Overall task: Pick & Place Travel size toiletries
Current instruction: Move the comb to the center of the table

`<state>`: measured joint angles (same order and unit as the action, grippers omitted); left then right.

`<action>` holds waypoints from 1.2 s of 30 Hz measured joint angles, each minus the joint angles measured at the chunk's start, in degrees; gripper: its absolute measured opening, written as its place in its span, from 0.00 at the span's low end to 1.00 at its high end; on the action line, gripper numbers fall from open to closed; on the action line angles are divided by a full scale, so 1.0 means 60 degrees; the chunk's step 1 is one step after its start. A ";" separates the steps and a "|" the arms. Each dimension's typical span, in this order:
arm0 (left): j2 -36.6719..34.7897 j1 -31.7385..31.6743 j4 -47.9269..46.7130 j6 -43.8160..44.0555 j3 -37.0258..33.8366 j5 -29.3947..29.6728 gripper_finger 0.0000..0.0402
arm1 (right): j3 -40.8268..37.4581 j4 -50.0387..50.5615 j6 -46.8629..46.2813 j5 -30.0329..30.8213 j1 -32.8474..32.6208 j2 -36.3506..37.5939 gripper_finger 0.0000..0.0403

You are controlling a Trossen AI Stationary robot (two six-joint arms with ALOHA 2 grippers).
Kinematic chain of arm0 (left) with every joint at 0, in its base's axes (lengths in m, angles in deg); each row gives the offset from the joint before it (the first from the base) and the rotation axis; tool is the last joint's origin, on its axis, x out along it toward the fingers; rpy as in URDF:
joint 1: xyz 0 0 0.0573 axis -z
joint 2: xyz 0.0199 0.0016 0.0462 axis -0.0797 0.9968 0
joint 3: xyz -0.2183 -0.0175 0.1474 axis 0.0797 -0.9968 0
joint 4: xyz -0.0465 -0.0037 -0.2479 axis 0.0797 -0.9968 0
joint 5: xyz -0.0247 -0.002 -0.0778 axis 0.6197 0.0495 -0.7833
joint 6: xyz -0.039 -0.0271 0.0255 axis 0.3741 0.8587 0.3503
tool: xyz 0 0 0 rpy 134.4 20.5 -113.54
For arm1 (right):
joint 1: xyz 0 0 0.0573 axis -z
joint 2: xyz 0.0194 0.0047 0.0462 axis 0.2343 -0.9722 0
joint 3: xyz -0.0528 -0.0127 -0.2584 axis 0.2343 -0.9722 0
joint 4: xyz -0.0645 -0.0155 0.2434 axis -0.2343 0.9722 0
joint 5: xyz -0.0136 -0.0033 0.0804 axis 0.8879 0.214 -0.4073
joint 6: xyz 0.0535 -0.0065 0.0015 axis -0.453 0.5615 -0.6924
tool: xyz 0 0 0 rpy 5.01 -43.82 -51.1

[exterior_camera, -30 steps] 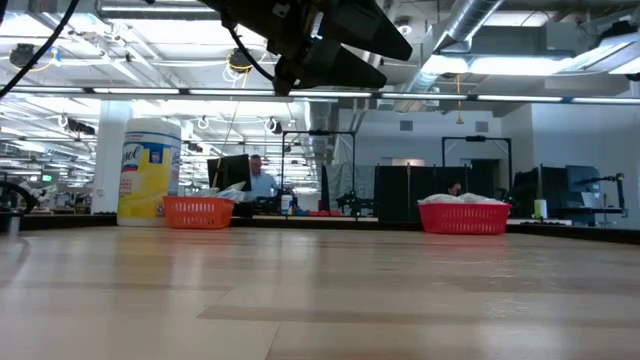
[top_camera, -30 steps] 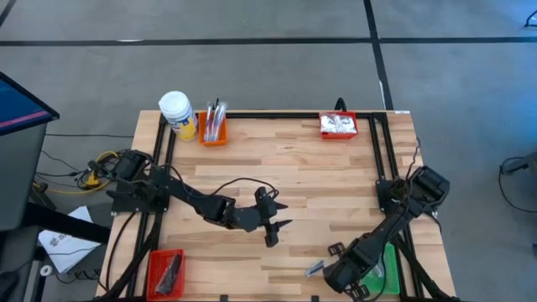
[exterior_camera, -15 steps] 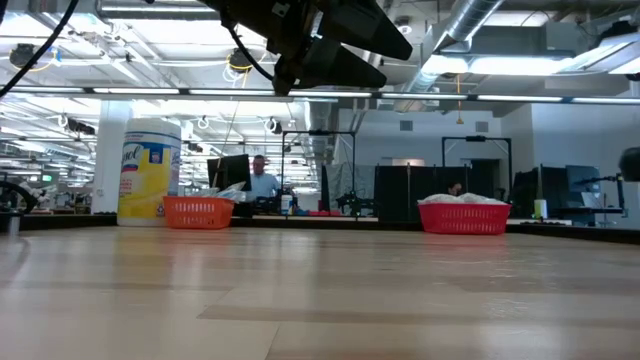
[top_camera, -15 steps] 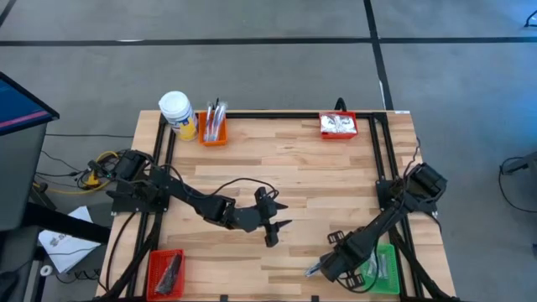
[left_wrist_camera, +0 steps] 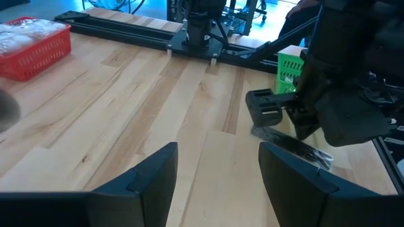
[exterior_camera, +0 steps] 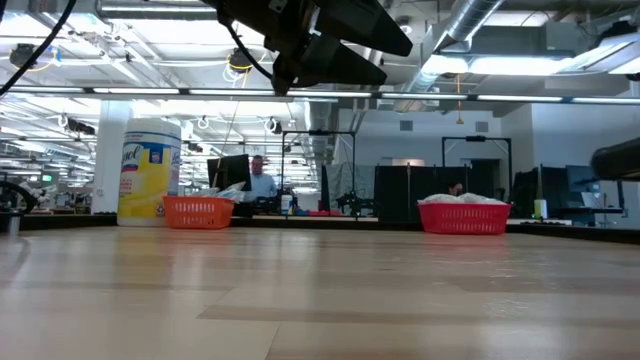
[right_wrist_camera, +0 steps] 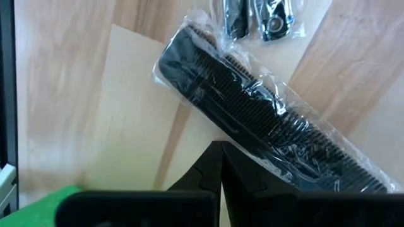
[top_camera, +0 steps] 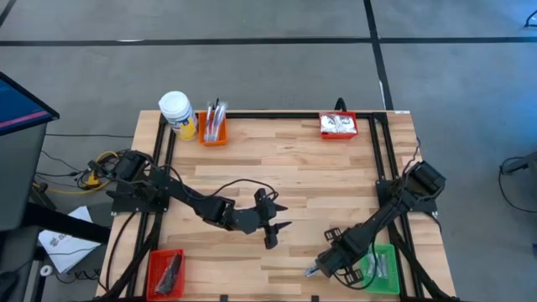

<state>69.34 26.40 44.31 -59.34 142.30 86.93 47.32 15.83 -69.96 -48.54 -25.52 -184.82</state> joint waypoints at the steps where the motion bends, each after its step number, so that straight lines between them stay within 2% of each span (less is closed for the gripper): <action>1: 0.0000 -0.0003 0.0000 0.0003 0.0000 0.0000 0.53 | -0.0002 -0.0027 0.0041 0.0011 0.0018 0.0002 0.00; 36: 0.0000 -0.0004 -0.0004 0.0006 0.0000 -0.0001 0.53 | 0.0002 -0.0893 0.0478 0.0794 0.0817 0.0006 0.00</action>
<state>69.34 26.37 44.28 -59.31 142.30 86.92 47.33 10.48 -67.10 -43.77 -20.61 -184.78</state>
